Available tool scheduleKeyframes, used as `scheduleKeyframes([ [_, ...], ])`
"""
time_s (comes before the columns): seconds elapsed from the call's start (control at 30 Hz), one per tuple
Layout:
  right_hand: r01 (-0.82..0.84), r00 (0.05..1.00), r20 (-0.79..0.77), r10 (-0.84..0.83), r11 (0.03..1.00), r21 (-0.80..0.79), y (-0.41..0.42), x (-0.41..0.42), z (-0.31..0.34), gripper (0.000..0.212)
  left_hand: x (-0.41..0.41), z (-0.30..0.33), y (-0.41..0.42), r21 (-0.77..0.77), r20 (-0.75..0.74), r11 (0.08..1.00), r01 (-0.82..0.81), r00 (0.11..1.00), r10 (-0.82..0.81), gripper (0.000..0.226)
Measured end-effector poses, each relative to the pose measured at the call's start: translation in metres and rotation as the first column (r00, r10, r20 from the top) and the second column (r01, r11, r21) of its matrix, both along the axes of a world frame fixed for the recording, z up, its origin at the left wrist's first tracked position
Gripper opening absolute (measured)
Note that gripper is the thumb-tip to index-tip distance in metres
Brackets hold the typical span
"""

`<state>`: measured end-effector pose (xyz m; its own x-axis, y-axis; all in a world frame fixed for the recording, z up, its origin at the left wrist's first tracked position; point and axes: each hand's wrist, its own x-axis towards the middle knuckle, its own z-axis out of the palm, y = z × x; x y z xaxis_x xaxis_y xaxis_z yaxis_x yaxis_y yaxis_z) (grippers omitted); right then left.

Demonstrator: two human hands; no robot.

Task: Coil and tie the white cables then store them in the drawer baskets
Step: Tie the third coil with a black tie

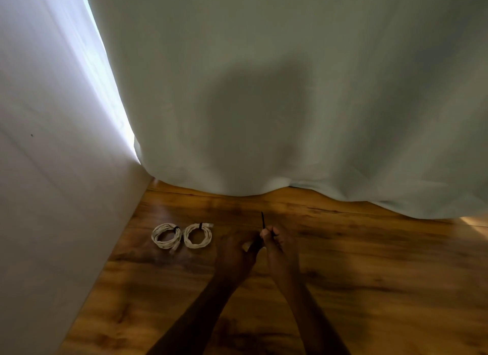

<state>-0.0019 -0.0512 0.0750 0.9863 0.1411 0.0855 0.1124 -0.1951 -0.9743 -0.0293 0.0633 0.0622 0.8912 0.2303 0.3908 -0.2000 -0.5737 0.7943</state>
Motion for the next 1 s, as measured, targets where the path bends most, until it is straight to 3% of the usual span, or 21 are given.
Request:
scheduleKeyframes([
  [0.33, -0.027, 0.997, -0.069, 0.026, 1.0, -0.012, 0.003, 0.001, -0.002, 0.025, -0.002, -0.01, 0.007, -0.028, -0.109, 1.0, -0.005, 0.994, 0.002, 0.016],
  [0.5, -0.028, 0.993, -0.116, 0.028, 1.0, 0.002, 0.0, 0.006, 0.011, 0.022, 0.001, -0.004, 0.01, -0.084, -0.141, 0.993, 0.081, 0.986, -0.093, 0.014],
  [0.67, -0.003, 0.993, -0.116, 0.0, 0.999, -0.033, -0.006, 0.019, 0.031, 0.024, 0.0, 0.014, 0.007, -0.364, -0.192, 0.913, 0.186, 0.944, -0.269, 0.01],
  [0.8, -0.061, 0.99, -0.134, 0.052, 0.996, -0.061, -0.015, 0.027, 0.041, 0.019, 0.001, 0.02, 0.009, -0.611, -0.294, 0.791, 0.044, 0.915, -0.277, 0.013],
  [0.9, -0.089, 0.987, -0.139, 0.082, 0.995, -0.048, -0.016, 0.03, 0.05, 0.019, 0.002, 0.027, 0.009, -0.671, -0.302, 0.741, -0.021, 0.92, -0.248, 0.013],
  [1.0, -0.084, 0.984, -0.157, 0.088, 0.996, 0.029, -0.016, 0.03, 0.056, 0.017, 0.005, 0.035, 0.007, -0.699, -0.262, 0.715, 0.013, 0.926, -0.273, 0.021],
])
